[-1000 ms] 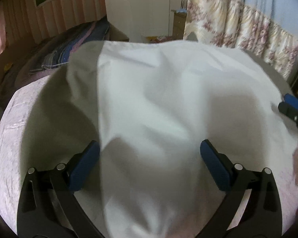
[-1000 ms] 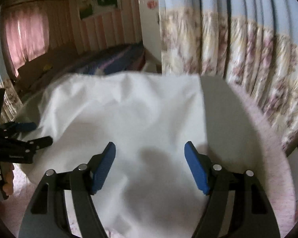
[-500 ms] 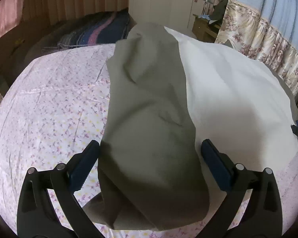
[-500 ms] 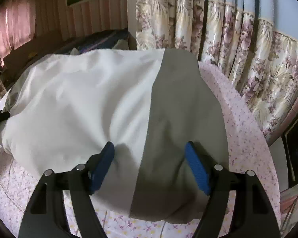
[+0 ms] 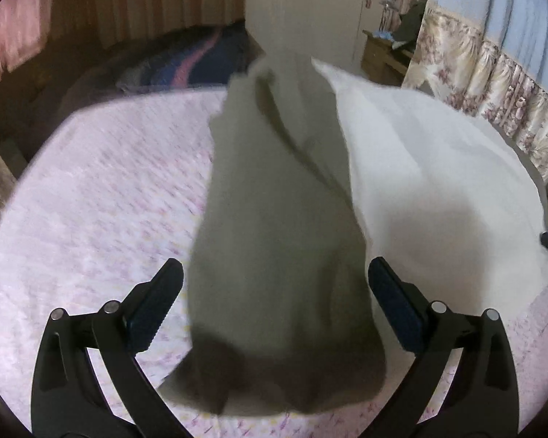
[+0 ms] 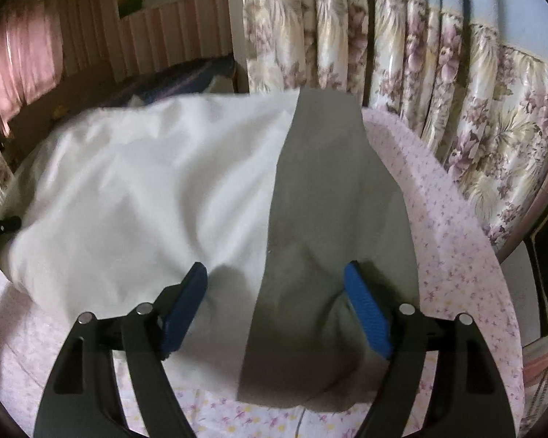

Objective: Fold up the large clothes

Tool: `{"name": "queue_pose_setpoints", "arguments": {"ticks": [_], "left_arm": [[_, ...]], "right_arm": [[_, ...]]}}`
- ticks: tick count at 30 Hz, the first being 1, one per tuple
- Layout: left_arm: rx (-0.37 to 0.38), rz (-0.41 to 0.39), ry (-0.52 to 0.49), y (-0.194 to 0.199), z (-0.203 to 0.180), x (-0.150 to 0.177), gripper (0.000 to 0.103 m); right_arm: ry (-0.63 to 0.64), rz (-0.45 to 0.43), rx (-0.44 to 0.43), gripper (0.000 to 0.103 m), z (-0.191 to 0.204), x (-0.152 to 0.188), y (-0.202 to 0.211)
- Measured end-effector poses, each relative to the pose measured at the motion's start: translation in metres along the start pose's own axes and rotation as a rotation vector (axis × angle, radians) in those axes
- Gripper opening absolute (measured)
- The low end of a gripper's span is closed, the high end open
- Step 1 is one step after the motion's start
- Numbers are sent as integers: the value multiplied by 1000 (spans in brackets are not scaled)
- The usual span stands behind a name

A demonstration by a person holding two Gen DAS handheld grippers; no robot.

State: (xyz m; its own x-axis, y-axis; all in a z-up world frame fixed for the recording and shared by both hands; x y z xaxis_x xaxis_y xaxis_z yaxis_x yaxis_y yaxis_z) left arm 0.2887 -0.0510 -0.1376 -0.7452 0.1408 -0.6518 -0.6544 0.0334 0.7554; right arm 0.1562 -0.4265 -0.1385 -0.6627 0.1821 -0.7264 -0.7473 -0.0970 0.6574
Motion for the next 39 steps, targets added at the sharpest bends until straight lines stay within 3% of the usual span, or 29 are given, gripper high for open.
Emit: {"name": "queue_pose_setpoints", "arguments": {"ticks": [7, 15, 24, 33, 39], "left_arm": [[-21, -139, -39, 60, -25, -21, 100], [83, -74, -67, 55, -85, -13, 100], [97, -50, -130, 40, -142, -5, 100], [111, -48, -136, 34, -167, -7, 100], [110, -55, -160, 29, -175, -4, 100]], "right_arm": [[-38, -132, -46, 91, 21, -4, 44], [-125, -100, -34, 95, 19, 19, 43], [-274, -92, -12, 95, -13, 41, 49], [-389, -74, -24, 95, -38, 55, 37], [-385, -58, -27, 95, -37, 56, 30]]}}
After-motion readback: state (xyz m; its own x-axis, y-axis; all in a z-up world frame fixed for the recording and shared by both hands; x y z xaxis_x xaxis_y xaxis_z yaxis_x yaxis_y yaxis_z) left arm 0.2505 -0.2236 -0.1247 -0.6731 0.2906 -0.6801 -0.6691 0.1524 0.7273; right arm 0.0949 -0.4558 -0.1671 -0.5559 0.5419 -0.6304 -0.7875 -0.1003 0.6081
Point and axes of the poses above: each gripper's, at about its wrist camera, not at the fingertips, and y roughly against the way its jaws point, z to its left, x to its underside, the point moved 5 cm from there along -y, roughly the way its jaws point, and after that the axes turned 8 degrees about -x, right-handed, at the moved point
